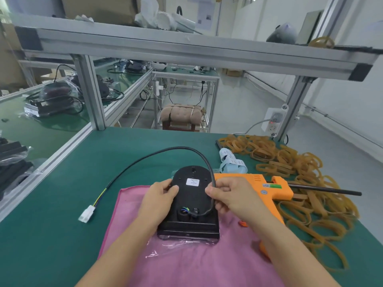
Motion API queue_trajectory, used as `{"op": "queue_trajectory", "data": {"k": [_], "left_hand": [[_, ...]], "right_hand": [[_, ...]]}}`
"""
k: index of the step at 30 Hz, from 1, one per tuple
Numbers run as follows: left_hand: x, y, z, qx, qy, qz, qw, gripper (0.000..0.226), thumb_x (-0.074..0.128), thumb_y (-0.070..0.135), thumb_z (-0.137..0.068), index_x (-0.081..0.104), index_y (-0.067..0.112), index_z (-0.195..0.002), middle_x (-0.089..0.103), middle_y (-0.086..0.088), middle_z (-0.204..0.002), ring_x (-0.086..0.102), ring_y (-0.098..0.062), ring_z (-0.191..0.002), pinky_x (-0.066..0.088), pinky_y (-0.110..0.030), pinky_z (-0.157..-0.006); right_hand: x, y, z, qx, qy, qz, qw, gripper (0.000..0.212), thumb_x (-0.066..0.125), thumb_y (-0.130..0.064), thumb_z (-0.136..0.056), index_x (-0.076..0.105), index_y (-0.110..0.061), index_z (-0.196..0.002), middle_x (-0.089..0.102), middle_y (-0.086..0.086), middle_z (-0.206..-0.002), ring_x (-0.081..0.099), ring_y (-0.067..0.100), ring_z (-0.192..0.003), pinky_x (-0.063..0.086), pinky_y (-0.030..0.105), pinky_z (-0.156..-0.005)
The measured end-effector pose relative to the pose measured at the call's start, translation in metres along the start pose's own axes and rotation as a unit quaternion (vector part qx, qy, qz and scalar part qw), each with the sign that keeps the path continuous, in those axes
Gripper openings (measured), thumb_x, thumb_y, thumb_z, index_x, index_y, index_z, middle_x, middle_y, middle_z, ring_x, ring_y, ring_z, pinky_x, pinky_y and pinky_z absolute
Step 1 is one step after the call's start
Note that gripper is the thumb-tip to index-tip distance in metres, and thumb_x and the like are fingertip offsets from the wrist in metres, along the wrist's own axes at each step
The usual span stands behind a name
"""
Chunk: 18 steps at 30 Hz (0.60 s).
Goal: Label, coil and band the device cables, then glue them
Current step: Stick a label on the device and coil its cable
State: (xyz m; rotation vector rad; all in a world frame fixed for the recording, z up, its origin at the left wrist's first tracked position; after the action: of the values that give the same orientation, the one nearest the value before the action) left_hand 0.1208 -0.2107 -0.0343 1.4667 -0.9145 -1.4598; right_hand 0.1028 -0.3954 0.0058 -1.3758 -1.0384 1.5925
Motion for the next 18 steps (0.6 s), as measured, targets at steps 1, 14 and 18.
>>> {"op": "queue_trajectory", "data": {"k": [1, 14, 18], "left_hand": [[-0.001, 0.0, 0.001, 0.001, 0.013, 0.012, 1.0, 0.025, 0.056, 0.017, -0.095, 0.067, 0.037, -0.087, 0.072, 0.014, -0.086, 0.068, -0.007, -0.085, 0.053, -0.029, -0.079], [-0.005, -0.001, -0.019, 0.001, 0.037, 0.054, 0.998, 0.028, 0.06, 0.009, -0.091, 0.069, 0.016, -0.117, 0.072, 0.003, -0.098, 0.066, -0.013, -0.094, 0.051, -0.029, -0.09], [-0.003, 0.006, -0.014, 0.039, 0.052, 0.016, 0.998, 0.031, 0.06, 0.009, -0.092, 0.064, 0.017, -0.122, 0.065, 0.0, -0.098, 0.06, -0.009, -0.083, 0.048, -0.025, -0.078]], "right_hand": [[0.001, 0.002, -0.001, 0.003, 0.003, -0.004, 1.0, 0.011, 0.067, -0.016, -0.09, 0.068, -0.013, -0.079, 0.062, 0.001, -0.057, 0.055, 0.004, -0.044, 0.044, 0.016, -0.044], [-0.003, -0.011, -0.02, -0.02, 0.031, -0.006, 0.999, 0.008, 0.071, -0.014, -0.087, 0.068, -0.013, -0.079, 0.066, 0.009, -0.063, 0.057, 0.009, -0.047, 0.047, 0.017, -0.047], [-0.003, -0.004, -0.023, 0.01, 0.013, 0.051, 0.999, 0.012, 0.073, -0.015, -0.085, 0.069, -0.004, -0.081, 0.068, 0.014, -0.066, 0.058, 0.014, -0.05, 0.047, 0.02, -0.048]]}}
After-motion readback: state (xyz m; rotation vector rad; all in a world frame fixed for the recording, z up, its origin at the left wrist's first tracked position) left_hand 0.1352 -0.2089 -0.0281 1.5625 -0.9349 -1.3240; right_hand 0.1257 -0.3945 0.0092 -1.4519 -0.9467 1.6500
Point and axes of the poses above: each hand's wrist, its own z-axis away from the middle knuckle, its own x-axis out of the palm, y = z × x, the point moved 7 cm from there along -z, towards the middle knuckle
